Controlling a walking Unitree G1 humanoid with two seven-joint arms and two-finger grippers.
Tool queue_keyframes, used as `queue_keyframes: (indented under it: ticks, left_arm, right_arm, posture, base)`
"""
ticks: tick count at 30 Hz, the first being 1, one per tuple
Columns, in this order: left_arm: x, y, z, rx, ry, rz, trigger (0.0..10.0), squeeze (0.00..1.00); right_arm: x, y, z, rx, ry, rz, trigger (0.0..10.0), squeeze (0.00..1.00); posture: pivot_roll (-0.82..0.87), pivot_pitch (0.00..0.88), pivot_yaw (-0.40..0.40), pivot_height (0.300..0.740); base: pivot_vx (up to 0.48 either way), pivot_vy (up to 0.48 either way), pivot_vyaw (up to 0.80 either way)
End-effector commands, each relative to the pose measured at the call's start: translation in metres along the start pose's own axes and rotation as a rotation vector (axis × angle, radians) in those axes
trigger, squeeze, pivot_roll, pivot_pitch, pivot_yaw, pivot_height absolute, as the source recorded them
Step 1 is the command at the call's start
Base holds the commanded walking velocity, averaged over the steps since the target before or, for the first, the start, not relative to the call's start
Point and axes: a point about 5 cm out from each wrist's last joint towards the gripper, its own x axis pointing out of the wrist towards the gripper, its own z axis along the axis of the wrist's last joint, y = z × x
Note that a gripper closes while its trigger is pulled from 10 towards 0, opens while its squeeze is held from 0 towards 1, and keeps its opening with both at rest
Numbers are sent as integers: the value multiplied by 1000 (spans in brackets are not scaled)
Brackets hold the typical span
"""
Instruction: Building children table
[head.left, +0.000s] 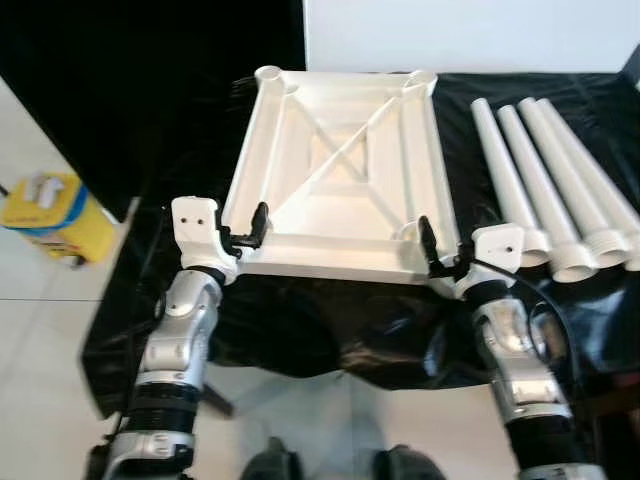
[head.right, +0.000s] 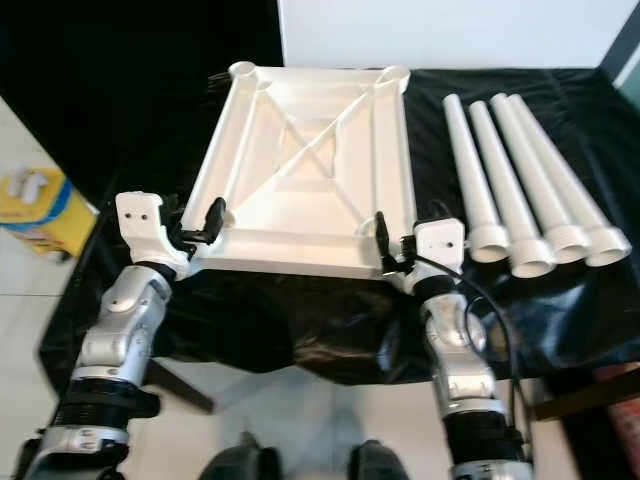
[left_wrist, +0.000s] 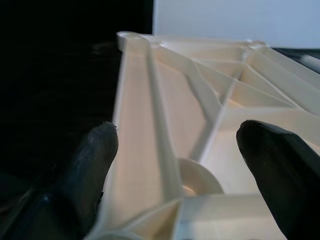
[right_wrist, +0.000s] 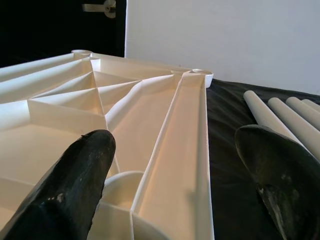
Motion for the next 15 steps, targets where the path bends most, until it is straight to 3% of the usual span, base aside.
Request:
queue_keyframes:
  ticks: [1,4,5,12,15]
  left_arm:
    - [0,-5,-2,12,5,-34,10000,0]
    - [-1,-14,0,33,-6,-93,10000,0]
    - [-2,-27,0,53,-10,-187,10000,0]
    - [-2,-33,-1,68,-9,-232,10000,0]
    - [-1,-46,0,70,-6,-333,10000,0]
  right_arm:
    - [-2,-2,-2,-6,8,-10,10000,0]
    - [-2,-4,-4,-10,18,-23,10000,0]
    - [-1,-8,-6,-28,39,-64,10000,0]
    - [0,-13,-8,-38,57,-106,10000,0]
    - [2,-33,-16,-32,136,-256,10000,0]
  posture:
    - [2,132,5,740]
    - [2,131,3,740]
    - [2,127,1,740]
    - [0,121,1,740]
    - [-8,112,-1,740]
  base:
    - [0,0,0]
    - [0,0,0]
    - [0,0,0]
    - [0,0,0]
    - [0,0,0]
